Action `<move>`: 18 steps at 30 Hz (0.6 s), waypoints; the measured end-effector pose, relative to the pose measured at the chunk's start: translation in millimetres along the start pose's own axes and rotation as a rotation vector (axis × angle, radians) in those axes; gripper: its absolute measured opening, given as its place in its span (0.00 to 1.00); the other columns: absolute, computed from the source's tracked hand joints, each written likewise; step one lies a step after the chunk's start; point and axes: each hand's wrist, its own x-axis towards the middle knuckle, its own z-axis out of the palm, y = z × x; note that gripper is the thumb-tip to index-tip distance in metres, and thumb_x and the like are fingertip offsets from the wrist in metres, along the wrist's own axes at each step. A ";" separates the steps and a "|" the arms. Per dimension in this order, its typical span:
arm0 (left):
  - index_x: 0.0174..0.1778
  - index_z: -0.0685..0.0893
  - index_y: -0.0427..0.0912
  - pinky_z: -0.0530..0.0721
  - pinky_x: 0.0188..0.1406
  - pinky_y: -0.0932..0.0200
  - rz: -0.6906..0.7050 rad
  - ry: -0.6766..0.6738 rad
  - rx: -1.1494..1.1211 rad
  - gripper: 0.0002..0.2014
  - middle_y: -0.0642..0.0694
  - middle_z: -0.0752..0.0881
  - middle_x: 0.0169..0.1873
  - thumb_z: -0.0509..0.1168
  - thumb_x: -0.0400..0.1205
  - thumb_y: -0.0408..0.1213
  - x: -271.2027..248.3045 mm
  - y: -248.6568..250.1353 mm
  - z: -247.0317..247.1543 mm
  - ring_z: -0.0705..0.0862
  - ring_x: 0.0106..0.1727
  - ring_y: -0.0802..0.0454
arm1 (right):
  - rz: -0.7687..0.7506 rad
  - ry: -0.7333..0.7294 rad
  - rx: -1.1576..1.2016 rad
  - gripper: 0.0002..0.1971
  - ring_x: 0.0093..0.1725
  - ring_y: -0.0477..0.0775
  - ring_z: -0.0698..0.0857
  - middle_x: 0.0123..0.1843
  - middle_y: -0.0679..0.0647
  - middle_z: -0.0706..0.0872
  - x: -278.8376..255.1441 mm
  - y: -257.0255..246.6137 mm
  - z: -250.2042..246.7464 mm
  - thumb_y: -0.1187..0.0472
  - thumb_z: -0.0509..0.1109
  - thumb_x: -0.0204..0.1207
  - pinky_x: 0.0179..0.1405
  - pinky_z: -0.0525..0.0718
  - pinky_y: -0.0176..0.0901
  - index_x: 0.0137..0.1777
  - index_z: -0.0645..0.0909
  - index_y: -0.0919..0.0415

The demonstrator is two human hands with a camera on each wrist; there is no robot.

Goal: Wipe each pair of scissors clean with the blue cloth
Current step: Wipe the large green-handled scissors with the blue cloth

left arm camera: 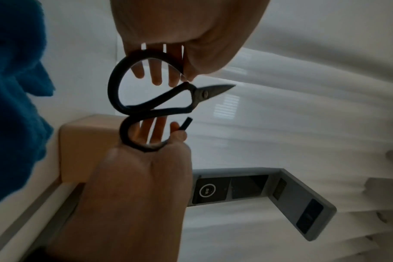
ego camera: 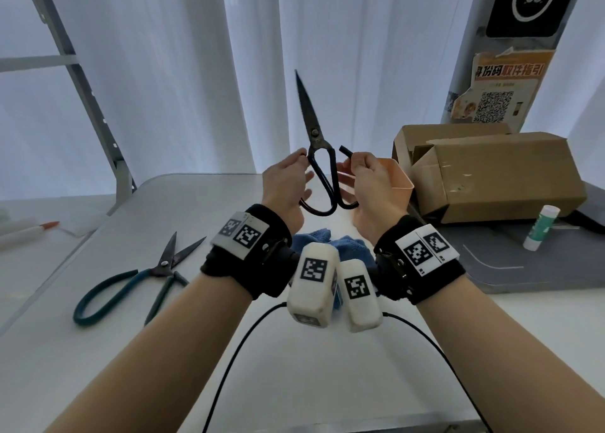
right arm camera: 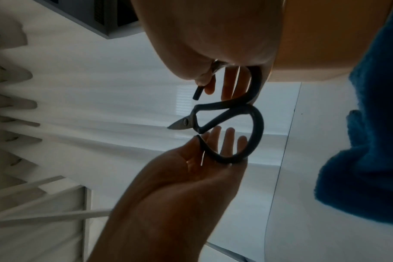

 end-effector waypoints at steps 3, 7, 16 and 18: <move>0.62 0.85 0.44 0.75 0.65 0.51 -0.020 -0.065 -0.006 0.09 0.46 0.86 0.67 0.62 0.89 0.38 4.1 4.6 8.5 0.81 0.68 0.50 | 0.109 0.017 0.131 0.13 0.49 0.57 0.87 0.47 0.56 0.86 -0.6 -2.9 -5.8 0.56 0.55 0.91 0.56 0.86 0.58 0.46 0.75 0.59; 0.57 0.80 0.39 0.81 0.57 0.51 -0.111 -0.222 -0.036 0.05 0.40 0.86 0.59 0.60 0.89 0.34 8.4 8.5 18.5 0.85 0.59 0.44 | 0.210 0.081 0.326 0.14 0.41 0.59 0.88 0.44 0.59 0.87 3.3 -10.9 -22.4 0.58 0.54 0.91 0.58 0.88 0.63 0.46 0.75 0.62; 0.48 0.82 0.28 0.90 0.54 0.51 -0.231 -0.349 -0.018 0.05 0.34 0.89 0.44 0.62 0.84 0.21 6.1 -13.6 33.3 0.90 0.45 0.40 | 0.314 0.142 0.376 0.15 0.52 0.65 0.89 0.59 0.68 0.87 12.5 -18.5 -56.1 0.60 0.59 0.89 0.32 0.92 0.51 0.65 0.78 0.70; 0.48 0.82 0.31 0.90 0.55 0.52 -0.258 -0.353 -0.030 0.04 0.34 0.88 0.45 0.62 0.86 0.25 9.1 -18.3 35.3 0.90 0.45 0.42 | 0.320 0.153 0.396 0.11 0.42 0.62 0.87 0.50 0.68 0.85 10.5 -20.4 -58.2 0.62 0.61 0.87 0.25 0.90 0.48 0.63 0.75 0.69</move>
